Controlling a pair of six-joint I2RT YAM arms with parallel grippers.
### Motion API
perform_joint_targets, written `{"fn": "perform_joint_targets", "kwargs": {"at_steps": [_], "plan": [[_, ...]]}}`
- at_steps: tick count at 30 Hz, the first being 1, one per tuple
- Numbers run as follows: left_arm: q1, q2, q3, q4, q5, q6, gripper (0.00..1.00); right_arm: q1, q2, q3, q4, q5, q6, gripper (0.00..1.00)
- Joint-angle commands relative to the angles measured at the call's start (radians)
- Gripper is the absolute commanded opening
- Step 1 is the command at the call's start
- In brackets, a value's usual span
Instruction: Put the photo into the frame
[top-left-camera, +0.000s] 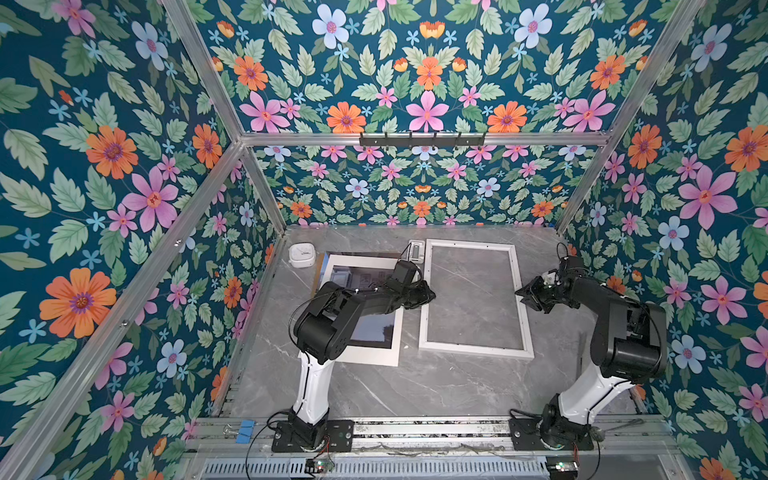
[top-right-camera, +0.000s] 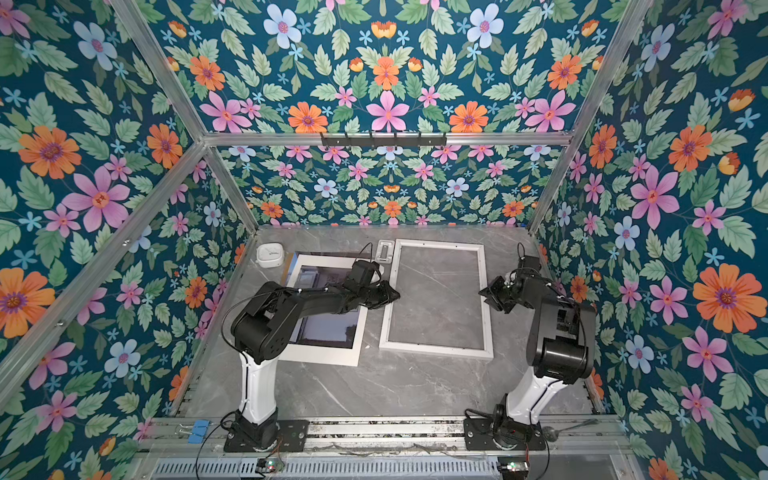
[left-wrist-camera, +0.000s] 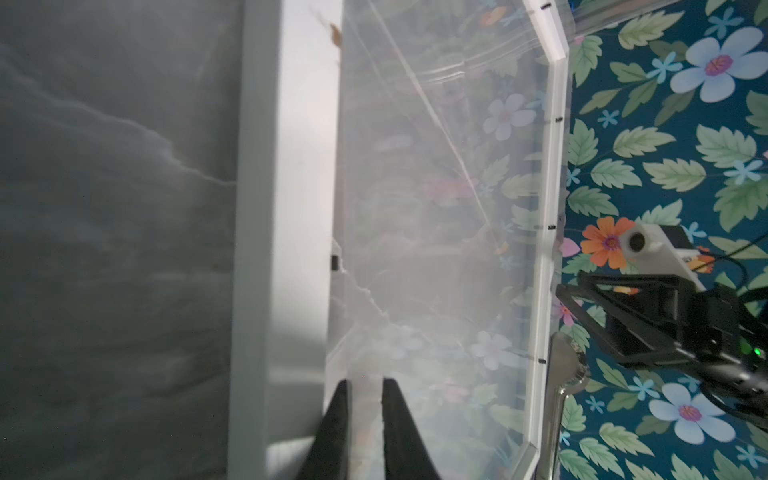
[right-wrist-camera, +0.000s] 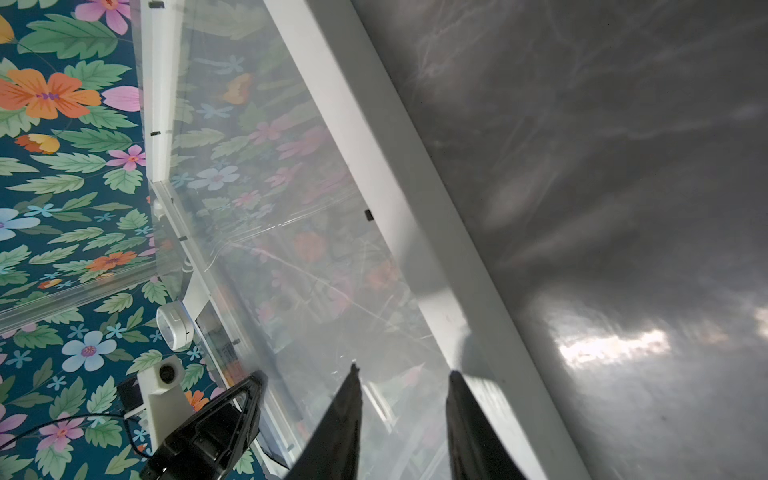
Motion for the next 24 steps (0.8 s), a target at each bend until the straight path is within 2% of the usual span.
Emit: {"fn": "perform_joint_targets", "kwargs": {"at_steps": [1, 9, 16, 24], "plan": [[0.0, -0.011, 0.024, -0.096, -0.041, 0.042, 0.31, 0.0, -0.014, 0.0, -0.003, -0.02, -0.01, 0.35], [0.0, -0.037, 0.096, -0.281, -0.076, 0.098, 0.54, 0.001, -0.053, -0.003, -0.054, -0.014, -0.036, 0.37], [0.001, -0.069, 0.127, -0.427, -0.135, 0.16, 0.56, 0.033, -0.15, -0.013, -0.113, -0.007, -0.063, 0.49], [-0.01, -0.067, 0.078, -0.352, -0.051, 0.137, 0.56, 0.147, -0.252, -0.039, -0.145, 0.02, -0.059, 0.64]]}}
